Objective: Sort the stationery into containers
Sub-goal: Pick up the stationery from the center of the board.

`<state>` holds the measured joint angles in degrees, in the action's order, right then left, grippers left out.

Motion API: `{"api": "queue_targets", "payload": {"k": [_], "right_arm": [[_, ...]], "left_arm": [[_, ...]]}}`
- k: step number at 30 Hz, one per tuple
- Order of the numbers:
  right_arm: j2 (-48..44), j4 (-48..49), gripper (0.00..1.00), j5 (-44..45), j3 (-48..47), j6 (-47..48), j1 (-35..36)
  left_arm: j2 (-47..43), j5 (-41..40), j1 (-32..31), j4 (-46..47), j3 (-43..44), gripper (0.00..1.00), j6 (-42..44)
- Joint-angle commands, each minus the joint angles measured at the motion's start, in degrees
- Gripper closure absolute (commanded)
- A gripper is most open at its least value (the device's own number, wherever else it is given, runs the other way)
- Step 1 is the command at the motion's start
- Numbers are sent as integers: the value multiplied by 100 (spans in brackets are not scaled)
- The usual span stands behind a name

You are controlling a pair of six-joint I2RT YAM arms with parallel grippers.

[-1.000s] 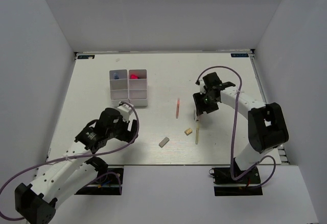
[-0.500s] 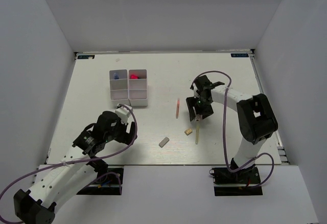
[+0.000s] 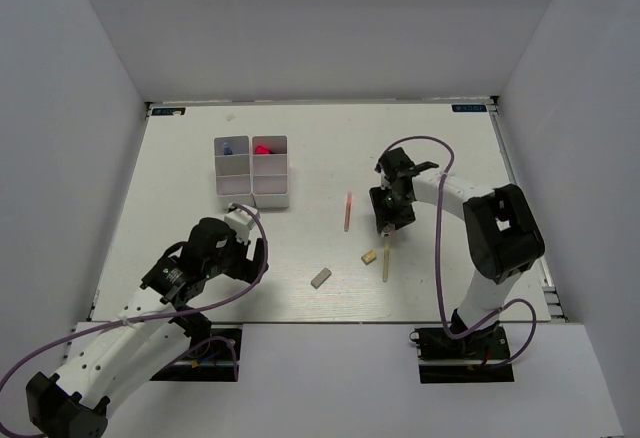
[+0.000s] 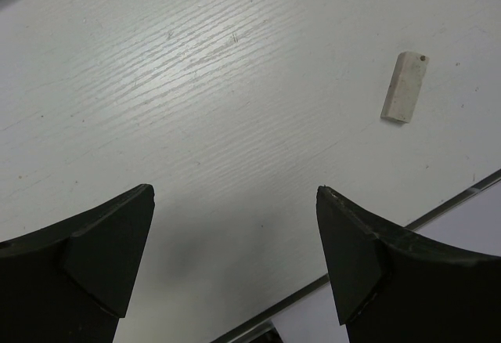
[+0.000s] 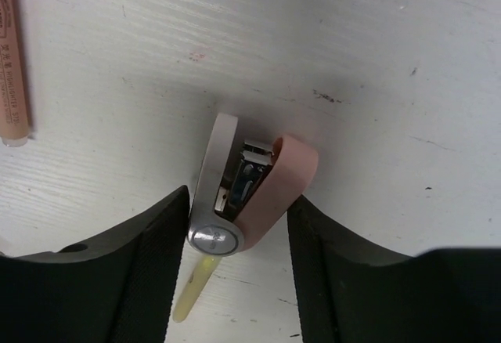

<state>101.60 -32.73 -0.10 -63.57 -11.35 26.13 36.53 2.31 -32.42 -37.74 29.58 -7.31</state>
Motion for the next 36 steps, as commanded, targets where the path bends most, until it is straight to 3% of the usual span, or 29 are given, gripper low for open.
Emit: {"api": "queue_targets", "payload": {"k": [1, 19, 25, 30, 31, 33, 36], "right_arm": [[-307, 74, 45, 141, 186, -69, 6], [-650, 206, 78, -120, 354, 283, 15], [-1002, 399, 79, -561, 126, 1036, 50], [-608, -337, 79, -1764, -1313, 2241, 164], [-485, -652, 81, -2131, -2073, 2852, 199], [-28, -1137, 82, -2344, -2588, 3426, 278], [588, -1909, 82, -2687, -4149, 4332, 454]], "left_arm": [[-59, -46, 8, -41, -49, 6, 63], [-41, -99, 17, -41, -49, 6, 107], [-120, -151, 26, -50, -49, 6, 107], [-471, -686, 17, 73, -102, 6, 54], [-611, -896, 34, 73, -163, 6, 46], [-823, -1161, 34, 108, -207, 6, 19], [-1087, -1574, 43, 82, -251, 6, -7]]}}
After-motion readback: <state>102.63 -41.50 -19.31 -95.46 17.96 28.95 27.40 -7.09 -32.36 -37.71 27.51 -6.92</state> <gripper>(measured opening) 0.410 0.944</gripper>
